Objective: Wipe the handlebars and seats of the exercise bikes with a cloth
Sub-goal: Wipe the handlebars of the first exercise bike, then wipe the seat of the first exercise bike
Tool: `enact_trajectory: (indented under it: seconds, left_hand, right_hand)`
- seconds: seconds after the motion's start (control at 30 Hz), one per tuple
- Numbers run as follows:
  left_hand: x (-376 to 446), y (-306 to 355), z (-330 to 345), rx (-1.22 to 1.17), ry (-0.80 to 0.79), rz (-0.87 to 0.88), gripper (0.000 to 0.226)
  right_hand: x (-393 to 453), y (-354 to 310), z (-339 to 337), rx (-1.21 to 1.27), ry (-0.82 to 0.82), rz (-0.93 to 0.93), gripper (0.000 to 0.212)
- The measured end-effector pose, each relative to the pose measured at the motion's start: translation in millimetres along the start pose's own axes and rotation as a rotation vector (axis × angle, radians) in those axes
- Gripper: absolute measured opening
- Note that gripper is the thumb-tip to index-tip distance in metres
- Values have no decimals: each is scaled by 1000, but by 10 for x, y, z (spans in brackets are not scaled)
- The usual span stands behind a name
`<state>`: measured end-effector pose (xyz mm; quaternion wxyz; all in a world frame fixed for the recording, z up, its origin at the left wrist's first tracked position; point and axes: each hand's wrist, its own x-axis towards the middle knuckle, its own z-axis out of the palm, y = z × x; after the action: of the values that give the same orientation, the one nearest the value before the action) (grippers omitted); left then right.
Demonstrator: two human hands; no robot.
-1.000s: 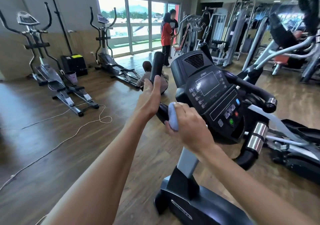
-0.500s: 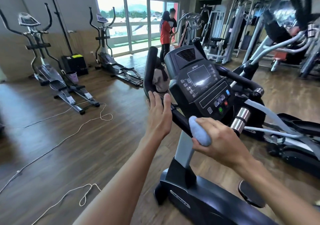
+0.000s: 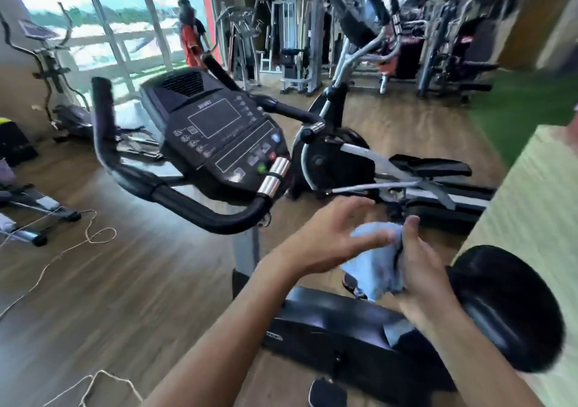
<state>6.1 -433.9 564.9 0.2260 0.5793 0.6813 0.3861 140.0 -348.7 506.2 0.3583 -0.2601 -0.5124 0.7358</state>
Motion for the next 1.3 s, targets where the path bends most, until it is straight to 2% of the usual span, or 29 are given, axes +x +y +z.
enact_trajectory:
  seconds: [0.07, 0.1, 0.13, 0.2, 0.27, 0.3, 0.37, 0.43, 0.5, 0.63, 0.73, 0.8, 0.83, 0.93, 0.97, 1.03, 1.1, 1.17, 1.23, 1.3]
  left_hand:
    - [192, 49, 538, 45, -222, -80, 81]
    - [230, -10, 663, 65, -270, -95, 81]
    - [337, -28, 901, 55, -328, -74, 73]
    - [496, -24, 1229, 2, -394, -65, 38]
    - [650, 58, 1519, 24, -376, -65, 21]
    - [719, 84, 1630, 34, -349, -55, 19]
    - [831, 129, 1796, 27, -326, -62, 10]
    - [978, 112, 1923, 42, -340, -65, 22]
    - [1130, 87, 2009, 86, -321, -55, 11]
    - [1437, 70, 2244, 113, -205, 24, 25]
    - [1599, 92, 2509, 108, -82, 21, 20]
    - [1625, 110, 2721, 51, -96, 23, 12]
    - [1648, 120, 2831, -14, -166, 37, 15]
    - [1645, 140, 3005, -292, -472, -31, 41]
    - [1714, 105, 3047, -350, -528, -69, 46]
    - [1930, 26, 3099, -382, -525, -108, 50]
    - [2177, -51, 3183, -376, -441, -139, 40]
    - [2374, -58, 3283, -411, -429, -238, 19]
    - [2520, -32, 3398, -483, -534, -378, 13]
    - [2675, -43, 3562, -404, -644, -404, 12]
  right_hand:
    - [-96, -91, -462, 13, -122, -23, 87]
    - [-104, -95, -581, 3, -110, 20, 80]
    - [-146, -106, -831, -16, -38, 65, 69]
    - [-212, -95, -1205, -111, -2, 136, 46]
    - [-299, -90, -1596, -209, 42, 230, 26]
    - [-347, -107, -1767, -252, 68, 275, 25]
    - [-432, -151, -2070, -383, 153, 330, 29]
    - [-489, -229, -2327, -597, 179, 306, 41]
    - [-484, -276, -2512, -698, 184, 267, 51]
    - [-350, -162, -2727, -649, 305, 249, 26]
    - [-157, 13, -2706, -433, 470, 247, 15]
    - [24, 76, -2606, -201, 567, 227, 21]
    - [123, 86, -2569, -62, 604, 211, 26]
    - [294, 5, -2509, 138, 581, 191, 46]
    - [337, -18, -2574, 165, 548, 174, 57]
    - [357, -34, -2786, 167, 499, 116, 77]
    - [327, -54, -2970, 159, 483, 140, 81]
    - [265, -37, -3140, -1, 588, 169, 71]
    - [212, -8, -3341, -328, 794, 142, 43]
    - [197, 67, -3584, -635, 855, 122, 43]
